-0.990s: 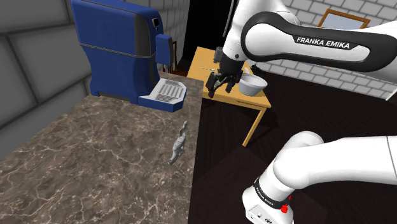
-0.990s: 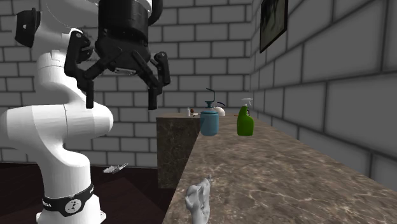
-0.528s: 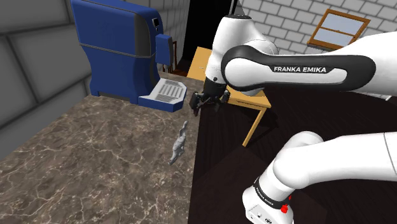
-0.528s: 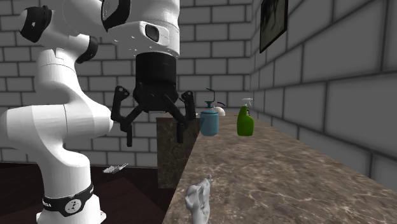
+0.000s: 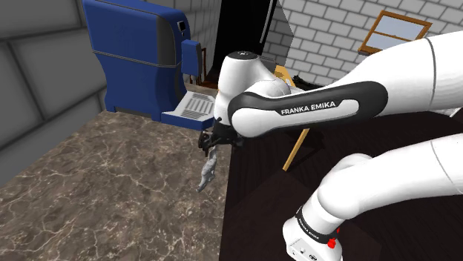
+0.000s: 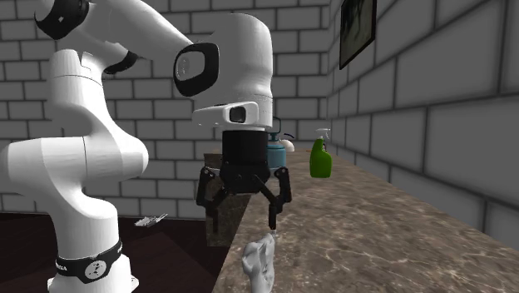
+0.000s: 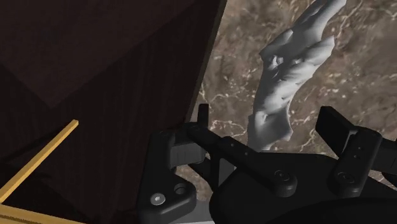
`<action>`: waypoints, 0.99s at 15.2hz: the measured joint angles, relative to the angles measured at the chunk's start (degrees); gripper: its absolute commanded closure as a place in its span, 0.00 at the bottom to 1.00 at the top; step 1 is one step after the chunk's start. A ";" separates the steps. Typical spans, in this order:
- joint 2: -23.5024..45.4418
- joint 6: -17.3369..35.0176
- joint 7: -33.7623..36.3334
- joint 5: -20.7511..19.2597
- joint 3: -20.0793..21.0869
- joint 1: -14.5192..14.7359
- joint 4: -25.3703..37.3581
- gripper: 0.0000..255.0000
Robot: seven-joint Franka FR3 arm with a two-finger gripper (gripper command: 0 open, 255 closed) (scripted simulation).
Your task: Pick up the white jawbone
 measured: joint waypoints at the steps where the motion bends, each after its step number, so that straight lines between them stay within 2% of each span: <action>1: 2.15 1.58 2.65 0.17 1.69 -0.66 0.49 0.00; 4: 6.94 5.46 7.93 -0.01 5.12 -2.14 1.23 0.00; 11: 11.40 11.83 10.11 -1.03 7.54 -3.37 -0.88 0.00; 12: 11.58 12.07 10.20 -1.10 7.64 -3.42 -0.93 1.00; 15: 11.72 12.29 10.26 -1.15 7.70 -3.47 -1.00 1.00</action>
